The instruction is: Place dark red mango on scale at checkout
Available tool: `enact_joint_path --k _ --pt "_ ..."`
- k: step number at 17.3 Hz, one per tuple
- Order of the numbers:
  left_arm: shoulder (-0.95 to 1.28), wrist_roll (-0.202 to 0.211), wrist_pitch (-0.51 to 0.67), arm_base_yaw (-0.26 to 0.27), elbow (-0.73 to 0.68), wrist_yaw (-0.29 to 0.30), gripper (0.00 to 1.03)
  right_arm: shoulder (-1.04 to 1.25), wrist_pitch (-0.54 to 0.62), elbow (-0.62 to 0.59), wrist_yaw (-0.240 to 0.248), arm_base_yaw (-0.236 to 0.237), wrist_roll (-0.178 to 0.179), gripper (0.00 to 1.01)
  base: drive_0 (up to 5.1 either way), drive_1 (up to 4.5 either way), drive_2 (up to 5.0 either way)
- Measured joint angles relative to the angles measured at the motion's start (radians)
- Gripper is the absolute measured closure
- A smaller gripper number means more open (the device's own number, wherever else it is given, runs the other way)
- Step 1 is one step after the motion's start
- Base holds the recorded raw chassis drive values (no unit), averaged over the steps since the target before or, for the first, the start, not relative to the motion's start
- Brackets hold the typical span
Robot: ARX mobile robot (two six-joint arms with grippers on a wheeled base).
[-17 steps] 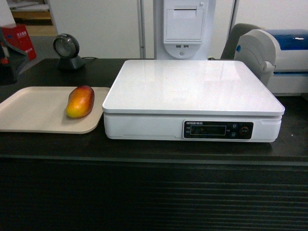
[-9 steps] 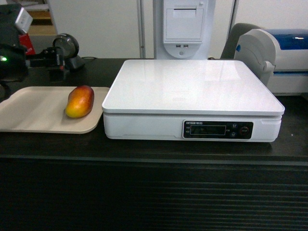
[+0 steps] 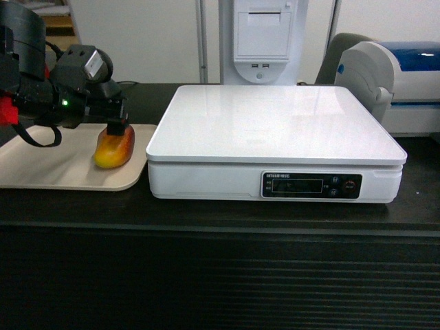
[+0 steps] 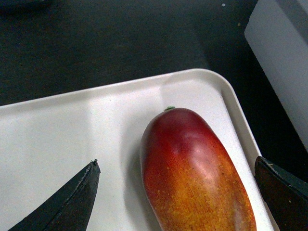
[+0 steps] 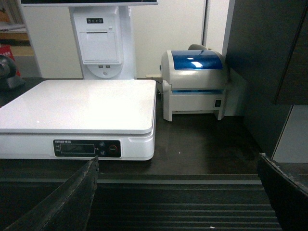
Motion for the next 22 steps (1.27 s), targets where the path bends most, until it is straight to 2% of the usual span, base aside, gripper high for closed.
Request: enact_joint_path --k 9,12,13,19,22 --pt "0.114 0.028 -0.173 0.000 0.102 0.005 0.05 0.000 0.000 0.000 0.000 0.000 0.000 0.03 0.0 0.00 0.0" --pt "0.120 0.032 -0.182 0.000 0.103 0.012 0.16 0.000 0.000 0.000 0.000 0.000 0.000 0.03 0.0 0.00 0.0" --pt "0.119 0.032 -0.175 0.000 0.102 0.019 0.42 0.000 0.000 0.000 0.000 0.000 0.000 0.03 0.0 0.00 0.0" --pt "0.106 0.032 -0.161 0.002 0.081 0.018 0.44 0.000 0.000 0.000 0.000 0.000 0.000 0.03 0.0 0.00 0.0" --pt "0.026 0.044 -0.145 0.000 0.018 0.019 0.44 0.000 0.000 0.000 0.000 0.000 0.000 0.03 0.0 0.00 0.0"
